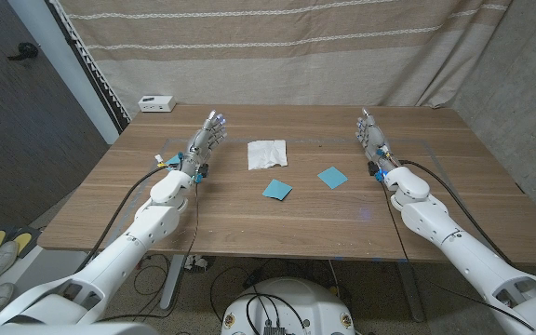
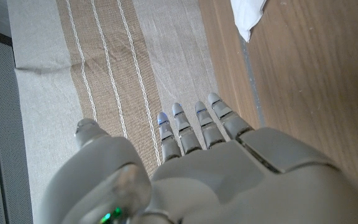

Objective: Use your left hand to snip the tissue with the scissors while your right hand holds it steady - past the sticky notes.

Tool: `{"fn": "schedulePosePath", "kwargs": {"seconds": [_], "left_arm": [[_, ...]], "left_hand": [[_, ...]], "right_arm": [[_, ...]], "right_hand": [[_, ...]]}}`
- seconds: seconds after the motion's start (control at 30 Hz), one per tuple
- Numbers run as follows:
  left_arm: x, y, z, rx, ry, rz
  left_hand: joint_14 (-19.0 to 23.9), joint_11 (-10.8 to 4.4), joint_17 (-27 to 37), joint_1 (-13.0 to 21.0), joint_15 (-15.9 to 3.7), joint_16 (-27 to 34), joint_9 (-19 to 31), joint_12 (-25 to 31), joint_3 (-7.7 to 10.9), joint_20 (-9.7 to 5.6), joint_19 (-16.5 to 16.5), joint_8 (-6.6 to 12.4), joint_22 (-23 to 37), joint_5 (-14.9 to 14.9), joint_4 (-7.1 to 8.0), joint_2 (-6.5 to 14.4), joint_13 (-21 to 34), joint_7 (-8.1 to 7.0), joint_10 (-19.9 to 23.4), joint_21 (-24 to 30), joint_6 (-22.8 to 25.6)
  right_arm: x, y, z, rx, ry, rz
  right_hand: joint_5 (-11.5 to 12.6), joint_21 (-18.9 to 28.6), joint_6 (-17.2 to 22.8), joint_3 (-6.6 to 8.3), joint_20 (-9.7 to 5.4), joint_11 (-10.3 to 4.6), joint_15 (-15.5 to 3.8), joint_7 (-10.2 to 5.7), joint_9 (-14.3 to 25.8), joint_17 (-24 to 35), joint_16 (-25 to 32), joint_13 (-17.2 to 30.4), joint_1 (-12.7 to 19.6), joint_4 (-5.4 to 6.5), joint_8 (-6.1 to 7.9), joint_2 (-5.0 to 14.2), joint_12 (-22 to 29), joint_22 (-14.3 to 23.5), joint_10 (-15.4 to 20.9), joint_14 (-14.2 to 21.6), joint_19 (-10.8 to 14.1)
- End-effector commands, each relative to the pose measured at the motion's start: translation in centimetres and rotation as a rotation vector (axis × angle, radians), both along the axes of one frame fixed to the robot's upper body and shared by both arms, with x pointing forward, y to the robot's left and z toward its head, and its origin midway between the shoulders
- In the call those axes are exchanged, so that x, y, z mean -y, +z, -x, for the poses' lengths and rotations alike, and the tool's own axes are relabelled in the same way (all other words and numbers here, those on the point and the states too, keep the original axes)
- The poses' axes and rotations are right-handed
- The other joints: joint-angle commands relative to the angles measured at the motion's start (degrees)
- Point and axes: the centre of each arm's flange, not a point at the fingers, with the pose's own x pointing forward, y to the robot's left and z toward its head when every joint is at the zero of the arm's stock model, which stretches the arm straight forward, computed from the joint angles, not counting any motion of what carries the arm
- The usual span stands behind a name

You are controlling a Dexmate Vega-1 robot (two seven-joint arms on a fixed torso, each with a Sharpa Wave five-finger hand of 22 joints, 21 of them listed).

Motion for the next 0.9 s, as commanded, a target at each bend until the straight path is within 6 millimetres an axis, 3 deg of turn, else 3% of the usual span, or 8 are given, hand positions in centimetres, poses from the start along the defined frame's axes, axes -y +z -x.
{"fn": "schedulePosePath", "kwargs": {"seconds": [0.03, 0.27, 0.43, 0.83, 0.9], "left_arm": [[-0.9, -0.6, 0.9, 0.033, 0.016, 0.043], [-1.2, -0.8, 1.2, 0.029, 0.020, 0.037], [-1.2, 0.1, 2.0, 0.059, 0.043, -0.042], [-1.5, 0.3, 2.4, 0.078, 0.081, -0.053], [-1.5, 0.3, 2.6, 0.078, 0.099, -0.058]], "left_hand": [[0.23, 0.17, 0.24, 0.71, -7.39, 0.17, 0.31, -0.06, -0.21, 0.05, 0.26, -0.02, 0.19, 0.37, -0.01, -0.04, 0.26, -0.05, 0.03, 0.23, 0.05], [0.05, 0.02, 0.25, 0.93, -7.25, 0.04, 0.31, -0.41, -0.22, 0.14, 0.13, -0.45, 0.20, 0.45, -0.01, -0.02, 0.26, -0.01, -0.42, 0.16, -0.44], [-1.42, 0.76, 0.27, 0.98, -6.98, -0.51, 0.32, -1.18, -0.34, -0.11, -0.38, -1.53, 0.21, 0.47, 0.15, -0.01, 0.28, 0.36, -1.75, -0.05, -2.29], [-1.78, 0.75, 0.27, 1.01, -6.86, -0.57, 0.33, -1.33, -0.40, -0.45, -0.59, -1.69, 0.21, 0.47, 0.22, 0.00, 0.29, 0.43, -1.91, -0.12, -2.40], [-1.95, 0.75, 0.27, 1.06, -6.92, -0.59, 0.33, -1.40, -0.42, -0.57, -0.62, -1.98, 0.21, 0.47, 0.24, 0.01, 0.30, 1.20, -2.00, -0.12, -3.00]], "right_arm": [[-1.0, 0.2, 0.0, -0.003, 0.014, 0.011], [-1.2, 0.2, 0.2, -0.006, 0.013, 0.014], [-1.1, 0.2, 0.5, -0.007, 0.007, 0.024], [-0.8, -0.2, 0.9, -0.011, -0.003, 0.035], [-0.8, -0.1, 0.8, -0.011, -0.007, 0.036]], "right_hand": [[0.30, 0.27, -0.33, -0.40, 0.24, 0.04, -0.07, 0.45, 0.11, 0.14, 0.26, 0.20, 0.55, -0.04, 0.32, 0.02, 0.18, 0.29, -0.74, -1.89, -0.82], [0.37, 0.33, -0.45, -0.50, 0.32, 0.06, -0.05, 0.50, 0.11, 0.13, 0.29, 0.20, 0.62, -0.05, 0.29, 0.13, -0.29, 0.29, -1.95, -2.23, -0.93], [0.41, 0.37, -0.50, -0.54, 0.35, 0.07, -0.01, 0.48, 0.12, 0.13, 0.38, 0.20, 0.65, -0.06, 0.28, 0.18, -0.29, 0.29, -2.00, -2.18, -0.95], [0.49, 0.40, -0.72, -0.64, 0.48, 0.17, 0.28, 0.54, 0.12, 0.13, 0.43, 0.20, 0.72, -0.07, 0.23, 0.30, -0.28, 0.29, -2.10, -2.40, -1.11], [0.50, 0.42, -0.66, -0.67, 0.50, 0.11, 0.05, 0.52, 0.12, 0.13, 0.48, 0.20, 0.74, -0.07, 0.27, 0.33, -0.26, 0.29, -2.06, -2.35, -1.11]]}}
